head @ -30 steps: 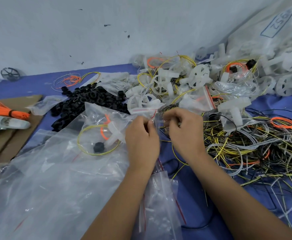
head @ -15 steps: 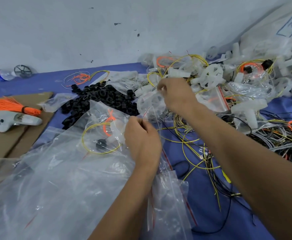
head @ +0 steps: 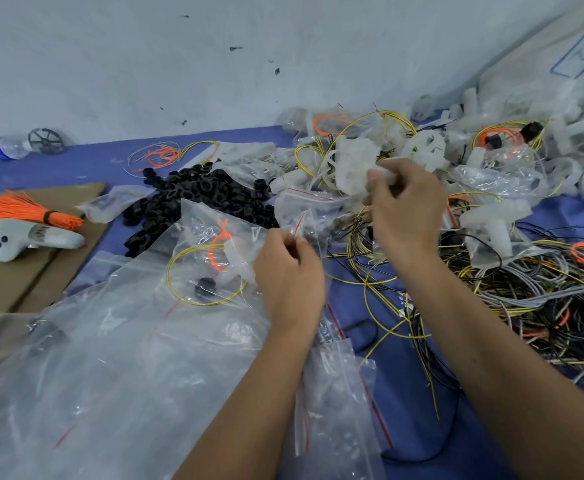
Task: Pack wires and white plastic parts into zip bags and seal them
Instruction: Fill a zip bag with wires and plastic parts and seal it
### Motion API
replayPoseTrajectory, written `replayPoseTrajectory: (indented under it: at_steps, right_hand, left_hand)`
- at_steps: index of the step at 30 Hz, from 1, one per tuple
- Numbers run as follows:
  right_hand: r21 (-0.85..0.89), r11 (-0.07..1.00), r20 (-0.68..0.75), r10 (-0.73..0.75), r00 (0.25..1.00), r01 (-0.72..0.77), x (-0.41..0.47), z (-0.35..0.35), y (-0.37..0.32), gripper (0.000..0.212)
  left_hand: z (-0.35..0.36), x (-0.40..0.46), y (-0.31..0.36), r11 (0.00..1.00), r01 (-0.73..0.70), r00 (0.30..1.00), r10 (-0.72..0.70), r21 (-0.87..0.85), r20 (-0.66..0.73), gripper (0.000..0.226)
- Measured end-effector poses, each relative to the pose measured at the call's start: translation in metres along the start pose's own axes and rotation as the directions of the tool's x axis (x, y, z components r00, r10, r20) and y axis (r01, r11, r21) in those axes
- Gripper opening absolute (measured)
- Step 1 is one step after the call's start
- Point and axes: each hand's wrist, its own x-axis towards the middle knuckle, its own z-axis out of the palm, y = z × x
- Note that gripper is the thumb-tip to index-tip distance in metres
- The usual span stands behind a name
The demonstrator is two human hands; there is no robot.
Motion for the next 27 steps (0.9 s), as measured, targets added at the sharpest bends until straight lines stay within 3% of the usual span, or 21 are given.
replayPoseTrajectory:
  at_steps: [2, 4, 6, 8, 12, 14, 17, 21, 23, 27]
  right_hand:
    - [0.308, 0.944, 0.042, 0.106, 0.993, -0.114, -0.011, -0.013, -0.004, 0.012]
    - [0.607, 0.732, 0.257, 0.188, 0.948, -0.31, -0.026, -0.024, -0.006, 0.016]
    - [0.703, 0.497, 0.474, 0.205, 0.856, -0.508, -0.039, -0.029, -0.007, 0.023]
    - [0.662, 0.449, 0.567, 0.223, 0.793, -0.6, -0.047, -0.027, -0.005, 0.025]
    - [0.548, 0.499, 0.606, 0.316, 0.73, -0.671, -0.05, -0.019, -0.001, 0.017]
    - [0.478, 0.598, 0.582, 0.333, 0.742, -0.643, -0.051, -0.019, 0.003, 0.017]
    - [0.342, 0.799, 0.516, 0.28, 0.81, -0.494, -0.055, -0.018, 0.009, 0.02]
    - [0.151, 0.975, 0.419, 0.084, 0.904, -0.161, -0.057, -0.016, 0.012, 0.019]
    - [0.121, 0.989, 0.417, 0.029, 0.908, -0.087, -0.06, -0.014, 0.011, 0.018]
    - [0.333, 0.928, 0.528, -0.037, 0.848, -0.166, -0.066, -0.011, 0.005, 0.01]
  left_hand:
    - [-0.001, -0.001, 0.0, 0.999, -0.019, 1.0, 0.019, -0.039, -0.002, 0.014]
    - [-0.001, -0.001, 0.001, 0.996, -0.046, 0.999, 0.046, -0.08, -0.01, 0.014]
    - [0.0, -0.001, 0.002, 0.99, -0.094, 0.996, 0.093, -0.107, -0.018, 0.014]
    - [0.0, -0.003, 0.003, 0.982, -0.146, 0.989, 0.143, -0.119, -0.032, 0.015]
    - [-0.003, -0.006, 0.006, 0.965, -0.205, 0.977, 0.193, -0.161, -0.087, 0.014]
    - [-0.005, -0.008, 0.009, 0.954, -0.25, 0.965, 0.234, -0.164, -0.115, 0.014]
    - [-0.006, -0.011, 0.014, 0.925, -0.368, 0.925, 0.354, -0.09, -0.141, 0.015]
    - [-0.01, -0.013, 0.016, 0.866, -0.496, 0.854, 0.5, 0.066, -0.145, 0.012]
    - [-0.01, -0.016, 0.018, 0.825, -0.554, 0.818, 0.565, 0.115, -0.106, 0.01]
    - [-0.006, -0.019, 0.02, 0.749, -0.643, 0.75, 0.658, 0.16, -0.064, 0.008]
